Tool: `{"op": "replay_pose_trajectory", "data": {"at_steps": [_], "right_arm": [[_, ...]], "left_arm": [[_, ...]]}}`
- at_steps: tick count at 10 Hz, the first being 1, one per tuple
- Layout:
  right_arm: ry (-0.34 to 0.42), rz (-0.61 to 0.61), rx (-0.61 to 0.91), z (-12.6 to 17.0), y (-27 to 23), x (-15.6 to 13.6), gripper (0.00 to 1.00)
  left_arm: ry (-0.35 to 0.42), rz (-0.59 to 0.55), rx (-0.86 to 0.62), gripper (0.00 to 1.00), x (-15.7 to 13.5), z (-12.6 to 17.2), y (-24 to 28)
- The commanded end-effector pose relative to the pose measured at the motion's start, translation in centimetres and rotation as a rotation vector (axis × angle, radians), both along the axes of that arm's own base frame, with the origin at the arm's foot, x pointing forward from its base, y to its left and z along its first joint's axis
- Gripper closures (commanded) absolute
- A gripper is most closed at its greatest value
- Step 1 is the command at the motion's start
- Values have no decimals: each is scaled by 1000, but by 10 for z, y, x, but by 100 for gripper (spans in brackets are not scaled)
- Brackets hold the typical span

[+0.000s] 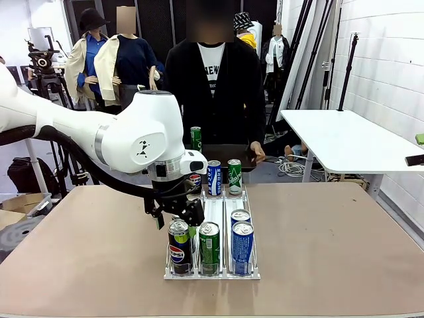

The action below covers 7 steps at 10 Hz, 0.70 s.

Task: Retrieve and hand over the desired beverage to the person.
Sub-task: Pick up another can of the same type that the person held from the Automatic Can Dispenser.

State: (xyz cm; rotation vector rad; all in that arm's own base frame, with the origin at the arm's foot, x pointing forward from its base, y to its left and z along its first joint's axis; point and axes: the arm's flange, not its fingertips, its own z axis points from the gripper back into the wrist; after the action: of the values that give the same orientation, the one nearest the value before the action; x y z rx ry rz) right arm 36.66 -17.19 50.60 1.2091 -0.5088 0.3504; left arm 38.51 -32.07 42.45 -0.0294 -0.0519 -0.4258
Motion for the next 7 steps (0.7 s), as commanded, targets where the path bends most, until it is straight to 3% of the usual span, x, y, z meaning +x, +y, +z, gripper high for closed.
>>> {"op": "replay_pose_trajectory", "data": {"at_steps": [1, 7], "right_arm": [[-6, -12, -4, -2, 2, -1, 0], [-6, -12, -4, -2, 2, -1, 0]], "left_arm": [[3, -9, 1, 0, 7, 2, -1], [44, -16, 8, 0, 13, -4, -2]]}}
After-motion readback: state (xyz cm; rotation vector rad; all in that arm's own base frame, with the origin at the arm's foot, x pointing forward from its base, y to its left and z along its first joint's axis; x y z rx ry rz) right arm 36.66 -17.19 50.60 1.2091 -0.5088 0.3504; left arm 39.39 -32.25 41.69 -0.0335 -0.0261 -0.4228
